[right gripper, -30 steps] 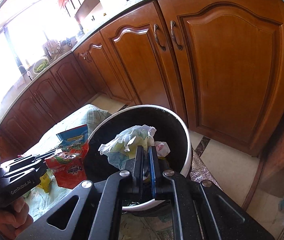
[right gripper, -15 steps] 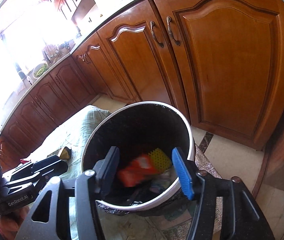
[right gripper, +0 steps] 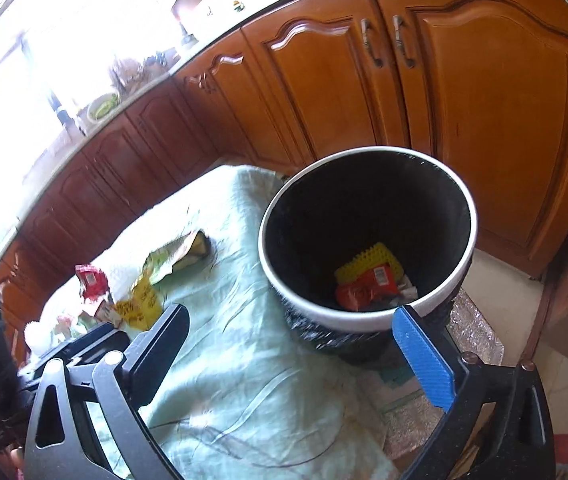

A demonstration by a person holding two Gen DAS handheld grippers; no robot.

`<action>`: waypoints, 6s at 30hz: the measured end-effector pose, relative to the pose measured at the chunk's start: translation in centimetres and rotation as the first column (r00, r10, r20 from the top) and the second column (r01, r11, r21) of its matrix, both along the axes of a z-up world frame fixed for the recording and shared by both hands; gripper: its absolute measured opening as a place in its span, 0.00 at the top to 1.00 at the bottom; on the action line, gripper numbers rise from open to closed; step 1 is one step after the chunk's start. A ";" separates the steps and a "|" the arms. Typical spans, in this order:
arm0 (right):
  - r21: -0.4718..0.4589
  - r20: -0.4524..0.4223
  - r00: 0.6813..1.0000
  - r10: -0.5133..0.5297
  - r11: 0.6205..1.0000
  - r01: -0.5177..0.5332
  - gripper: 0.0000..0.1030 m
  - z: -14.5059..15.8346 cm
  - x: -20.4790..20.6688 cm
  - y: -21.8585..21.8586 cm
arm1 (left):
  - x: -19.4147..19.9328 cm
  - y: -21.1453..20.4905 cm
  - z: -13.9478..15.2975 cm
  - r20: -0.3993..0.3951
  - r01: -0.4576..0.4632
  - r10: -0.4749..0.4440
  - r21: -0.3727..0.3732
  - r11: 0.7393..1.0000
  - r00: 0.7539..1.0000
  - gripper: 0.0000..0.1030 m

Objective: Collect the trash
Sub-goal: 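Move both open tools back over the remaining trash on the table, then grasp the yellow snack bag with the right tool while the left tool grasps crumpled foil paper, then carry both items over the black bin and open both tools to drop them, then move both open tools back over the cartons on the table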

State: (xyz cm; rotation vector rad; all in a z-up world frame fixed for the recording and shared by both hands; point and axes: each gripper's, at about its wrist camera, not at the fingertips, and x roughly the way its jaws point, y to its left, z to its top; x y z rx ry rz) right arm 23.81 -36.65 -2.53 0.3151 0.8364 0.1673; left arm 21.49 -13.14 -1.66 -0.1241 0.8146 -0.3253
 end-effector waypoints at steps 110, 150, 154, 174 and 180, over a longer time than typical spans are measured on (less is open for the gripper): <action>0.064 0.152 0.986 -0.071 0.996 0.062 0.80 0.4 -1.9 -6.8 | 2.2 -8.8 2.3 0.025 0.218 -0.218 -0.015 0.976 0.976 0.77; 0.139 0.132 0.989 -0.069 0.989 0.050 0.16 -1.3 -0.6 -5.1 | 2.6 -6.2 -0.4 -0.054 0.127 -0.131 -0.064 0.990 0.990 0.51; 0.144 0.140 0.990 -0.023 0.990 0.002 0.16 -1.4 -1.6 -2.9 | 0.9 -3.5 -0.7 -0.042 0.068 -0.070 -0.048 0.997 0.997 0.51; 0.147 0.104 0.943 0.317 0.933 -0.330 0.15 -2.1 -2.9 10.1 | -5.4 10.8 -1.8 -0.054 -0.221 0.217 -0.062 0.973 0.975 0.51; 0.096 0.107 0.905 0.412 0.902 -0.422 0.15 -1.5 -1.9 14.8 | -6.6 14.5 -1.6 -0.049 -0.303 0.301 -0.055 0.951 0.952 0.51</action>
